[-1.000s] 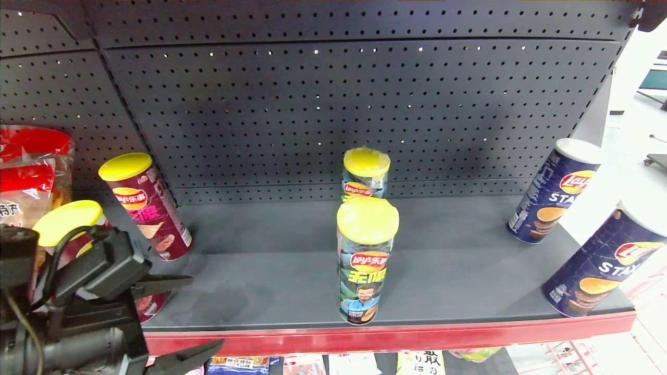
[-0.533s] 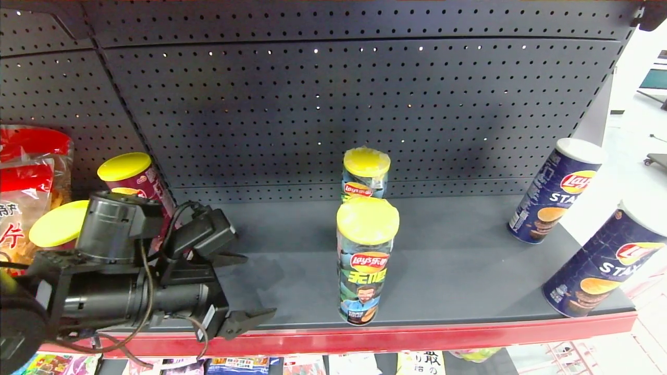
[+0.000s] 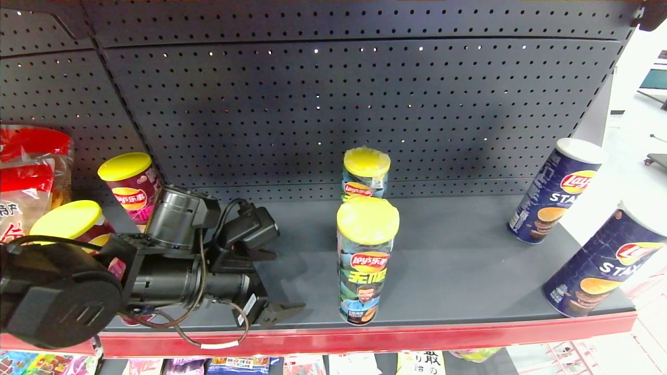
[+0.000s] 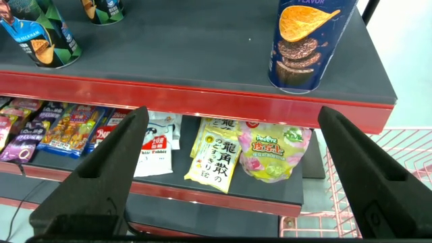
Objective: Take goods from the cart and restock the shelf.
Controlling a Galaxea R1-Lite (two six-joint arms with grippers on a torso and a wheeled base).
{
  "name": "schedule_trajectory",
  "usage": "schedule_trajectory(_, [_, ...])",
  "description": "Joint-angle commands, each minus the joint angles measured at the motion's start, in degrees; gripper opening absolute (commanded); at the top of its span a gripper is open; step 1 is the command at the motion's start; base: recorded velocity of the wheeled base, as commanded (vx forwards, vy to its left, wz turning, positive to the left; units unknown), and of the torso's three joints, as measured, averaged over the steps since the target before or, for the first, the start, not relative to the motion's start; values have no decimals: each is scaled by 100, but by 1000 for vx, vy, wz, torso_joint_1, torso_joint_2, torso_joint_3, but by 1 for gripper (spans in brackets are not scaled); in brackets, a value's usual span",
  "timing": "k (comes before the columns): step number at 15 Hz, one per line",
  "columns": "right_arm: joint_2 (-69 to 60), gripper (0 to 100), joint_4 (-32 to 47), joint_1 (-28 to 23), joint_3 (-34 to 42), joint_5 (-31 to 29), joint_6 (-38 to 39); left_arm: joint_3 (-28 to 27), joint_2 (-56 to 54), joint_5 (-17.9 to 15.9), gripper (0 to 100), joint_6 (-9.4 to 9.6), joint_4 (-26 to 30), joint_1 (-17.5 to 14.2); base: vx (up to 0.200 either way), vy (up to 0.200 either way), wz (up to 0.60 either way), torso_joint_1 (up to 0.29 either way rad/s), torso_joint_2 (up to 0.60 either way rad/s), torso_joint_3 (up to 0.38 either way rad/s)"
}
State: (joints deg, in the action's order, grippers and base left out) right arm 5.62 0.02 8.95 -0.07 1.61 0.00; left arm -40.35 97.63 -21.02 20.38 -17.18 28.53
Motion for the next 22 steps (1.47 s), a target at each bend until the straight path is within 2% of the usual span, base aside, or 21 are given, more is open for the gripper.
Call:
schedule_trajectory(1, [9,100,-2,2,-1,6,0,-69,186,19,100,-8,-5,109,0,0,0,0,0,0])
schedule_trajectory(6, [9,100,-2,2,7,-3,9,-351,485,45,100,1,-5,268,0,0,0,0,0,0])
schedule_trajectory(14, [9,100,6,2,-1,6,0,-816,915,124,100,-8,-5,294,0,0,0,0,0,0])
schedule_trajectory(18, [9,100,-2,2,-1,6,0,-1036,1065,124,100,-17,4,487,0,0,0,0,0,0])
schedule_trajectory(22, [9,100,6,2,-1,-3,0,-1063,1144,133,100,-8,4,487,0,0,0,0,0,0])
